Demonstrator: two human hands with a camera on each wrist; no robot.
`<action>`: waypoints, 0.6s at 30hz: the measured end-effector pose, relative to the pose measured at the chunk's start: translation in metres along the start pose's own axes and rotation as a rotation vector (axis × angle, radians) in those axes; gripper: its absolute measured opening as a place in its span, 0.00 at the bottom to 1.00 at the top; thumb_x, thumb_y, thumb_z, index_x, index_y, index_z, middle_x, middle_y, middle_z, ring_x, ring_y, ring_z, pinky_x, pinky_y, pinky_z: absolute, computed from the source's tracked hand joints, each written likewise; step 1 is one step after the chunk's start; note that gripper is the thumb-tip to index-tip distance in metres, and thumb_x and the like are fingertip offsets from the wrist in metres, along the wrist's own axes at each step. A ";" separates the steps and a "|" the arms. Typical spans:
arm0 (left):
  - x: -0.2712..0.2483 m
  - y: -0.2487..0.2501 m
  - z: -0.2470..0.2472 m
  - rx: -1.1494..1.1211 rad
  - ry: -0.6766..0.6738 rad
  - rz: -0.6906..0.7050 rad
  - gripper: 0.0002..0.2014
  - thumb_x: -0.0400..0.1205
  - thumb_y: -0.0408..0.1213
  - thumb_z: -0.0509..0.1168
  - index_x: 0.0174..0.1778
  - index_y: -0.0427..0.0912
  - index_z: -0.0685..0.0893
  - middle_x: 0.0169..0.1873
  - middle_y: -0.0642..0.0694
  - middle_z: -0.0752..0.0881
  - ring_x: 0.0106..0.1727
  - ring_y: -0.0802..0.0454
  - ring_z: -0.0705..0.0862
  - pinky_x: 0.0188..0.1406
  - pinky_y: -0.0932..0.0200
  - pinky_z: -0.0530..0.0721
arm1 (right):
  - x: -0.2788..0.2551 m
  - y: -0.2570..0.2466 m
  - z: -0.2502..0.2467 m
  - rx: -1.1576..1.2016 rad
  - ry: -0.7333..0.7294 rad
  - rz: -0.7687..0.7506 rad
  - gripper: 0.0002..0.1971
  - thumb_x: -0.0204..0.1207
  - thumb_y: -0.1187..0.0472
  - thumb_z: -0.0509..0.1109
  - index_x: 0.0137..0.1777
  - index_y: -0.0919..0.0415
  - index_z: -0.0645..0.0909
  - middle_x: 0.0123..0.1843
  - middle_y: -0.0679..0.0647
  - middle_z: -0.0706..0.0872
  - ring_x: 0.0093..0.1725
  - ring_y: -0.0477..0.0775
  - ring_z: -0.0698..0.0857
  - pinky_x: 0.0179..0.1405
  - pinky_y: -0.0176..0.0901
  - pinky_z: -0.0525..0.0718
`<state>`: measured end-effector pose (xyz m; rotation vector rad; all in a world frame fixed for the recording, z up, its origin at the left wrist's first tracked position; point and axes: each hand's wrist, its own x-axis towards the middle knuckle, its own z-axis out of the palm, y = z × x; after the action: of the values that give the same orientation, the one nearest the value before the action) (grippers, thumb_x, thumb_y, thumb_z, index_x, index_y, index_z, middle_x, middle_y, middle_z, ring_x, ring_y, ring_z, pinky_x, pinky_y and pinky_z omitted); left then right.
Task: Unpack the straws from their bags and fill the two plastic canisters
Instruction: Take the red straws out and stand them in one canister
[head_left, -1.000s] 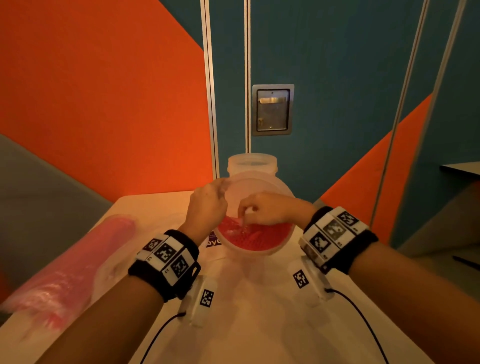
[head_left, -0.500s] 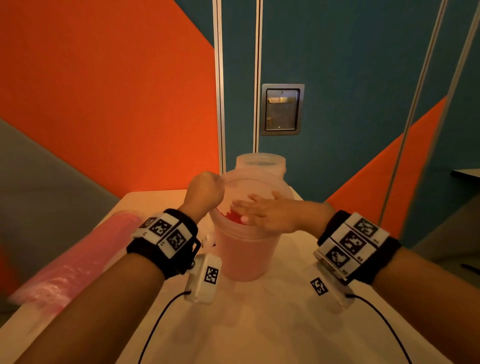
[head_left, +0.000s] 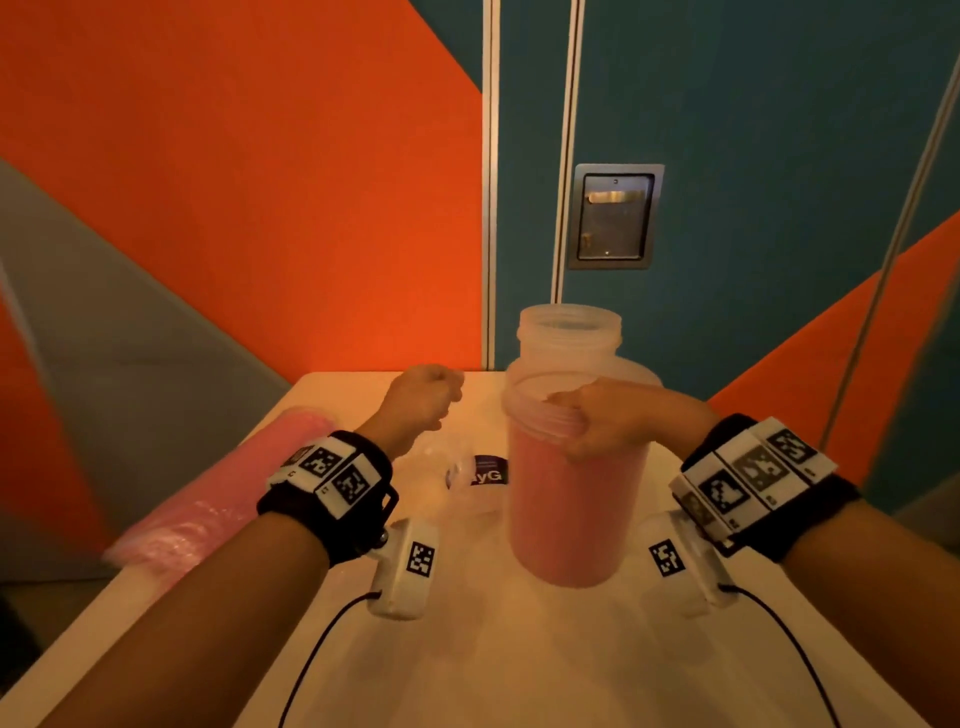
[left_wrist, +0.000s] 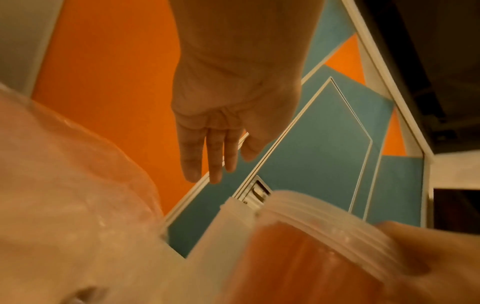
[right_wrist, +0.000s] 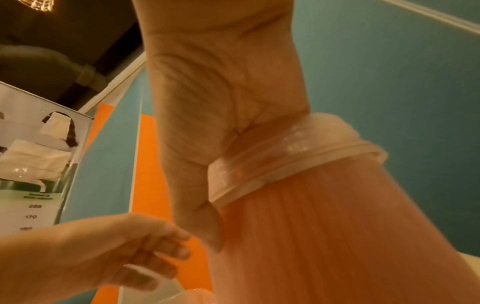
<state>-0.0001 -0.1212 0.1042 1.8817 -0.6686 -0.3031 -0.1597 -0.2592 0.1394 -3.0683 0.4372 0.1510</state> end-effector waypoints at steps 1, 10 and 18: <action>-0.001 -0.008 -0.010 0.081 0.030 0.030 0.07 0.83 0.38 0.61 0.48 0.41 0.84 0.52 0.42 0.85 0.46 0.47 0.80 0.45 0.53 0.80 | 0.002 0.003 0.000 -0.019 0.008 0.045 0.28 0.76 0.52 0.67 0.75 0.58 0.68 0.69 0.57 0.79 0.67 0.58 0.77 0.65 0.44 0.73; -0.025 -0.067 -0.066 0.510 0.159 0.074 0.13 0.79 0.27 0.60 0.39 0.49 0.84 0.47 0.46 0.87 0.44 0.49 0.83 0.46 0.57 0.82 | 0.015 0.036 0.002 -0.139 0.075 0.291 0.27 0.78 0.54 0.65 0.76 0.58 0.66 0.72 0.60 0.75 0.70 0.60 0.75 0.68 0.50 0.73; -0.037 -0.144 -0.048 0.969 -0.540 -0.212 0.30 0.78 0.60 0.63 0.76 0.61 0.65 0.83 0.52 0.45 0.83 0.39 0.46 0.80 0.36 0.49 | 0.037 -0.014 0.010 -0.173 0.421 0.258 0.41 0.75 0.56 0.68 0.81 0.56 0.45 0.79 0.57 0.63 0.77 0.68 0.63 0.71 0.64 0.67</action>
<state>0.0377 -0.0229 -0.0115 2.8423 -1.1035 -0.7338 -0.1216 -0.2558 0.1258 -3.1897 0.8817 -0.4855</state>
